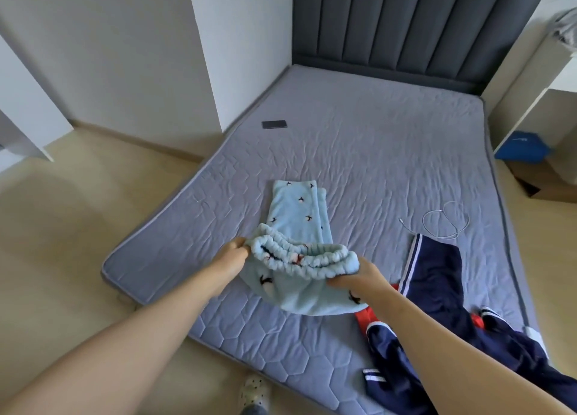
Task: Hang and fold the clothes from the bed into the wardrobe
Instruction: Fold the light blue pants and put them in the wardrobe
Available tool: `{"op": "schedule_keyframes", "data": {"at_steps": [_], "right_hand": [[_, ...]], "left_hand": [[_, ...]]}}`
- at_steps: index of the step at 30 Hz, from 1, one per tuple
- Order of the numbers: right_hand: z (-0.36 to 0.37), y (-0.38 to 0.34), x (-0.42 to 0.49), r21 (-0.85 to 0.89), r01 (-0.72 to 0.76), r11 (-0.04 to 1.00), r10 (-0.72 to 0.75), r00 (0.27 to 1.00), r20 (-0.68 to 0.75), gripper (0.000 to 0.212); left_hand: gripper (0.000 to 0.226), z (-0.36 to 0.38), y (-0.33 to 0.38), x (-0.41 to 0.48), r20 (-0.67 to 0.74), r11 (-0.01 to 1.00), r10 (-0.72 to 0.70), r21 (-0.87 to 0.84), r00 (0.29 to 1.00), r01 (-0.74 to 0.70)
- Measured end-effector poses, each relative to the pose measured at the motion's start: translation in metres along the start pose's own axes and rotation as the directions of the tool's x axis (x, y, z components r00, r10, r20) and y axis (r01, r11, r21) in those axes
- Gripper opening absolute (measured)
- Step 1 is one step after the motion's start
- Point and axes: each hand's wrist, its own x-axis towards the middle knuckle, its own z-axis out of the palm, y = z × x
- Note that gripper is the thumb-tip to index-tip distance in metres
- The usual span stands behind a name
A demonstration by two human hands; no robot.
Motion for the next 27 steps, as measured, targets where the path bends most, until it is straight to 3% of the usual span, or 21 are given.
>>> {"op": "schedule_keyframes", "data": {"at_steps": [3, 8, 10, 13, 14, 18, 21, 24, 27], "right_hand": [[0.009, -0.011, 0.022, -0.041, -0.037, 0.998, 0.034, 0.995, -0.093, 0.016], [0.015, -0.01, 0.054, 0.107, -0.107, 0.988, 0.12, 0.985, -0.123, 0.025], [0.023, -0.008, 0.079, 0.031, -0.181, 0.983, 0.184, 0.966, -0.181, 0.028], [0.028, -0.007, 0.114, -0.267, -0.293, 0.918, 0.189, 0.916, -0.354, 0.015], [0.027, -0.01, 0.126, -0.296, -0.297, 0.908, 0.165, 0.901, -0.401, 0.012], [0.019, -0.045, 0.181, 0.003, -0.19, 0.982, 0.169, 0.866, -0.471, 0.011], [0.003, -0.071, 0.238, 0.151, -0.087, 0.985, 0.158, 0.812, -0.562, 0.011], [-0.011, -0.09, 0.28, 0.245, 0.079, 0.966, 0.062, 0.853, -0.518, 0.045], [-0.008, -0.069, 0.313, 0.188, -0.015, 0.982, 0.089, 0.916, -0.39, 0.073]], "left_hand": [[0.021, -0.008, 0.004, 0.024, -0.005, 1.0, 0.015, 0.017, 1.0, -0.015], [0.011, -0.013, -0.002, 0.066, 0.046, 0.991, 0.029, 0.132, 0.999, -0.034], [0.012, -0.017, -0.009, 0.097, 0.068, 0.986, 0.013, 0.163, 0.998, -0.024], [0.017, -0.018, -0.01, 0.136, 0.04, 0.98, 0.016, 0.198, 0.999, -0.024], [0.016, -0.018, -0.007, 0.15, 0.037, 0.983, 0.021, 0.181, 0.999, -0.028], [0.02, -0.014, 0.026, 0.198, 0.082, 0.992, -0.074, -0.094, 0.994, 0.082], [0.022, -0.006, 0.063, 0.247, 0.049, 0.963, -0.057, -0.26, 0.997, 0.068], [0.041, 0.004, 0.084, 0.291, 0.039, 0.976, 0.074, -0.21, 0.997, -0.064], [0.077, 0.027, 0.066, 0.325, 0.16, 0.974, 0.225, -0.022, 0.961, -0.225]]}}
